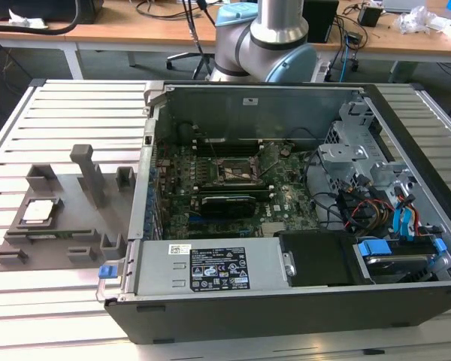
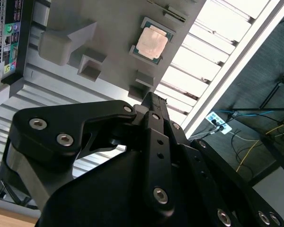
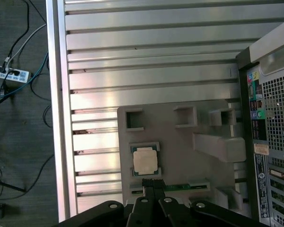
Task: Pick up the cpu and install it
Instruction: 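Pick up the cpu and move it towards the insertion slot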
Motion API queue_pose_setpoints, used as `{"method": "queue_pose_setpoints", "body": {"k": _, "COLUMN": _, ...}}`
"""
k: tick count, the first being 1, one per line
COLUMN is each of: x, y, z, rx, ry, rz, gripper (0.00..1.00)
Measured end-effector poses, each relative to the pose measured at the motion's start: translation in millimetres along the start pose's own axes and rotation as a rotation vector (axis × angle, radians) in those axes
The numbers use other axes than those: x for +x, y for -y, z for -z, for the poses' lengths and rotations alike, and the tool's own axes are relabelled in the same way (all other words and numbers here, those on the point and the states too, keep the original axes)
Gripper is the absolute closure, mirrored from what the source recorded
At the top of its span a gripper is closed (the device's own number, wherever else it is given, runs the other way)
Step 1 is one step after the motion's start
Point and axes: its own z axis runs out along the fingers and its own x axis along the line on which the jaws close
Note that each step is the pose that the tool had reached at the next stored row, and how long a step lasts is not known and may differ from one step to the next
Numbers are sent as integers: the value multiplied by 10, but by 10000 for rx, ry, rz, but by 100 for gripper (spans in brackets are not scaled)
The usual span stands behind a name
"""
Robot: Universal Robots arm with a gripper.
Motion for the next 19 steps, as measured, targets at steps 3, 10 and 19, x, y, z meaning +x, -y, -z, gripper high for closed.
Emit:
{"method": "queue_pose_setpoints", "body": {"k": 3, "x": 0, "y": 0, "z": 0, "rx": 0, "ry": 0, "rz": 0, "gripper": 89}}
{"method": "queue_pose_setpoints", "body": {"k": 10, "x": 2, "y": 0, "z": 0, "rx": 1, "ry": 0, "rz": 0, "gripper": 34}}
{"method": "queue_pose_setpoints", "body": {"k": 19, "x": 3, "y": 1, "z": 0, "rx": 296, "ry": 21, "rz": 9, "gripper": 28}}
